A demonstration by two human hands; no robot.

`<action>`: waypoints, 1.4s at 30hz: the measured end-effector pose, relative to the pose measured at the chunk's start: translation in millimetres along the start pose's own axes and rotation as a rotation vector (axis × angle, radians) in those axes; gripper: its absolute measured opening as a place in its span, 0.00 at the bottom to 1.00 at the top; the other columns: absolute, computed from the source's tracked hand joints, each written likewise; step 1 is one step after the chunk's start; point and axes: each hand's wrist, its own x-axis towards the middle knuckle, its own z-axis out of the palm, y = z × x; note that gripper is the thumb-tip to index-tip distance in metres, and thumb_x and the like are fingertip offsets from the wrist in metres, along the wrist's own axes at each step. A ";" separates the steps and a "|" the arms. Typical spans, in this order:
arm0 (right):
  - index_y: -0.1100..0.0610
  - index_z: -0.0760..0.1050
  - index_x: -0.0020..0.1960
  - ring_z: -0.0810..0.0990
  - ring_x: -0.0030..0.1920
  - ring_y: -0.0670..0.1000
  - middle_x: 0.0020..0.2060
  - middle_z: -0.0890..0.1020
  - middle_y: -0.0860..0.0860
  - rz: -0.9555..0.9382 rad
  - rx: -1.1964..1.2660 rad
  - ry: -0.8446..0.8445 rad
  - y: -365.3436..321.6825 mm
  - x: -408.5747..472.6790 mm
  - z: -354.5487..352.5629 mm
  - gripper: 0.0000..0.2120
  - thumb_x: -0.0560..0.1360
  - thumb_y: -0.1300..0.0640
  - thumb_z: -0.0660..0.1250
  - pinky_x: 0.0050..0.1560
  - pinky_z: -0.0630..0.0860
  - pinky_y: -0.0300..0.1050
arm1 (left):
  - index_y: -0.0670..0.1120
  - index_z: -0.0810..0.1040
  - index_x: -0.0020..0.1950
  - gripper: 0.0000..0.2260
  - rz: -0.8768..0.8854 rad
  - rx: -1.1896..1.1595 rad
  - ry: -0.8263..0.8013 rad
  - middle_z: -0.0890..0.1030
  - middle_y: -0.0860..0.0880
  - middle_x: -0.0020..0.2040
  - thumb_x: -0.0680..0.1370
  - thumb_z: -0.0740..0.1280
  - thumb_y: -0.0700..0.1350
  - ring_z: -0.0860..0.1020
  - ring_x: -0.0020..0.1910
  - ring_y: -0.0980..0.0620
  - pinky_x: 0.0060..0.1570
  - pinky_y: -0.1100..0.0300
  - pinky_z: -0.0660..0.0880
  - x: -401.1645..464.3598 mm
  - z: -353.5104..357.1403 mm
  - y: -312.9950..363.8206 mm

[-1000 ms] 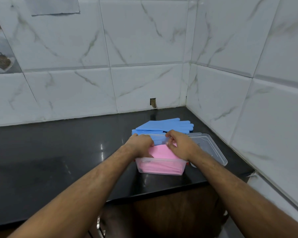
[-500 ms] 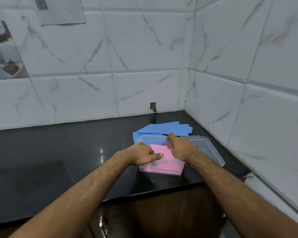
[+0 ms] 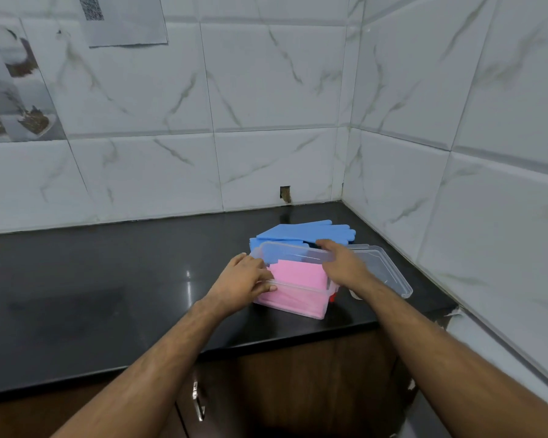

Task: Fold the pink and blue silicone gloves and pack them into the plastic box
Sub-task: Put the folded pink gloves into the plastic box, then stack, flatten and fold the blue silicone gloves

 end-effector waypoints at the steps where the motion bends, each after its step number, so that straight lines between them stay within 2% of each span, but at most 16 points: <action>1: 0.49 0.66 0.78 0.73 0.70 0.54 0.75 0.70 0.50 0.018 -0.073 -0.091 -4.2 0.8 -1.5 0.30 0.79 0.66 0.62 0.67 0.74 0.49 | 0.53 0.84 0.59 0.12 0.014 -0.002 0.028 0.80 0.53 0.53 0.83 0.64 0.55 0.76 0.59 0.52 0.74 0.54 0.60 -3.1 -0.5 -3.7; 5: 0.52 0.68 0.76 0.76 0.68 0.55 0.72 0.75 0.52 -0.039 -0.343 -0.134 -19.7 3.5 -1.3 0.26 0.79 0.61 0.63 0.68 0.74 0.51 | 0.50 0.86 0.60 0.10 -0.013 -0.030 0.198 0.83 0.49 0.54 0.80 0.72 0.46 0.79 0.57 0.45 0.65 0.53 0.68 -23.6 -3.7 -22.9; 8: 0.55 0.77 0.61 0.82 0.52 0.54 0.57 0.83 0.54 -0.084 -0.447 -0.159 -37.2 -3.1 15.6 0.12 0.80 0.55 0.61 0.53 0.78 0.49 | 0.47 0.84 0.65 0.16 -0.196 -0.122 0.335 0.81 0.46 0.63 0.78 0.73 0.40 0.79 0.62 0.44 0.63 0.49 0.75 -40.8 -1.2 -36.4; 11: 0.57 0.75 0.53 0.81 0.40 0.52 0.47 0.83 0.54 -0.097 -0.390 -0.160 -55.5 -13.0 43.7 0.09 0.81 0.53 0.58 0.43 0.79 0.48 | 0.49 0.75 0.74 0.19 -0.482 -0.387 0.341 0.77 0.49 0.69 0.82 0.68 0.42 0.76 0.66 0.49 0.65 0.47 0.76 -53.4 4.2 -37.4; 15: 0.58 0.71 0.54 0.80 0.37 0.51 0.46 0.82 0.54 -0.076 -0.169 -0.077 -75.8 -20.8 79.8 0.10 0.83 0.52 0.57 0.39 0.78 0.46 | 0.49 0.84 0.59 0.11 -0.715 -0.842 0.454 0.87 0.51 0.54 0.84 0.62 0.49 0.84 0.54 0.50 0.60 0.45 0.80 -71.2 16.6 -37.2; 17: 0.57 0.70 0.54 0.80 0.36 0.50 0.44 0.81 0.53 -0.040 -0.070 -0.053 -84.1 -19.8 92.8 0.09 0.83 0.52 0.57 0.34 0.78 0.44 | 0.50 0.85 0.57 0.19 -0.775 -1.087 0.496 0.87 0.49 0.52 0.86 0.57 0.57 0.85 0.55 0.48 0.61 0.42 0.80 -80.9 22.8 -30.8; 21: 0.57 0.72 0.54 0.79 0.26 0.48 0.40 0.82 0.53 0.035 0.139 -0.035 -89.5 -6.6 111.5 0.12 0.83 0.49 0.57 0.27 0.77 0.43 | 0.52 0.77 0.71 0.28 -0.745 -1.315 0.586 0.84 0.47 0.63 0.82 0.52 0.66 0.82 0.63 0.47 0.67 0.42 0.77 -91.7 27.7 -23.4; 25: 0.55 0.77 0.53 0.83 0.33 0.50 0.37 0.84 0.54 0.136 0.541 -0.100 -85.0 3.1 134.1 0.21 0.82 0.38 0.58 0.30 0.82 0.44 | 0.50 0.59 0.81 0.40 -0.751 -1.016 0.523 0.76 0.50 0.72 0.75 0.69 0.65 0.78 0.67 0.52 0.65 0.52 0.79 -93.5 25.2 -25.7; 28: 0.49 0.79 0.52 0.85 0.42 0.50 0.45 0.85 0.50 0.049 0.511 -0.119 -66.7 4.3 151.2 0.21 0.82 0.36 0.55 0.33 0.82 0.42 | 0.55 0.62 0.76 0.35 -0.790 -0.954 0.581 0.78 0.54 0.67 0.74 0.73 0.61 0.79 0.58 0.69 0.53 0.73 0.77 -90.5 28.6 -36.4; 29: 0.48 0.79 0.51 0.85 0.43 0.50 0.45 0.85 0.49 0.005 0.462 -0.087 -60.3 5.7 154.3 0.18 0.83 0.38 0.56 0.35 0.82 0.42 | 0.53 0.61 0.77 0.35 -0.807 -0.940 0.595 0.78 0.54 0.66 0.76 0.73 0.59 0.78 0.57 0.73 0.53 0.75 0.76 -89.1 30.3 -40.4; 30: 0.47 0.80 0.49 0.85 0.42 0.51 0.43 0.85 0.48 -0.023 0.434 -0.049 -56.1 7.6 155.4 0.16 0.83 0.40 0.58 0.35 0.82 0.41 | 0.50 0.62 0.77 0.34 -0.825 -0.914 0.593 0.77 0.52 0.67 0.77 0.73 0.57 0.78 0.59 0.71 0.56 0.71 0.77 -87.4 30.8 -42.8; 32: 0.49 0.81 0.47 0.84 0.42 0.52 0.39 0.84 0.48 -0.028 0.414 0.022 -52.2 15.5 159.0 0.14 0.83 0.45 0.61 0.37 0.83 0.46 | 0.41 0.62 0.77 0.35 -0.890 -0.743 0.572 0.73 0.44 0.71 0.78 0.74 0.54 0.75 0.69 0.53 0.68 0.53 0.75 -81.7 35.7 -43.4; 34: 0.54 0.81 0.46 0.83 0.41 0.53 0.38 0.83 0.50 -0.023 0.382 0.110 -50.6 20.8 161.5 0.12 0.82 0.50 0.63 0.44 0.83 0.54 | 0.36 0.67 0.69 0.30 -0.953 -0.543 0.612 0.71 0.39 0.66 0.77 0.75 0.51 0.73 0.66 0.42 0.67 0.50 0.73 -76.7 43.1 -41.0; 38: 0.58 0.81 0.48 0.81 0.45 0.52 0.46 0.82 0.54 -0.056 0.237 0.282 -47.4 30.0 163.6 0.08 0.81 0.57 0.65 0.49 0.76 0.43 | 0.42 0.74 0.46 0.16 -0.912 -0.356 0.546 0.76 0.42 0.50 0.78 0.73 0.53 0.73 0.52 0.45 0.54 0.53 0.72 -72.9 47.8 -42.4; 40: 0.59 0.80 0.57 0.81 0.47 0.53 0.56 0.77 0.56 -0.064 0.170 0.312 -48.0 32.4 162.9 0.07 0.81 0.60 0.66 0.55 0.75 0.43 | 0.47 0.72 0.33 0.20 -0.859 -0.260 0.439 0.79 0.45 0.39 0.79 0.70 0.56 0.77 0.46 0.44 0.47 0.50 0.74 -70.9 48.1 -43.6; 42: 0.58 0.75 0.65 0.81 0.49 0.56 0.63 0.71 0.56 -0.047 0.113 0.289 -48.4 34.9 165.8 0.14 0.80 0.60 0.67 0.60 0.77 0.49 | 0.49 0.68 0.28 0.24 -0.733 -0.192 0.327 0.76 0.50 0.33 0.79 0.67 0.60 0.76 0.41 0.46 0.43 0.53 0.71 -66.6 49.1 -38.2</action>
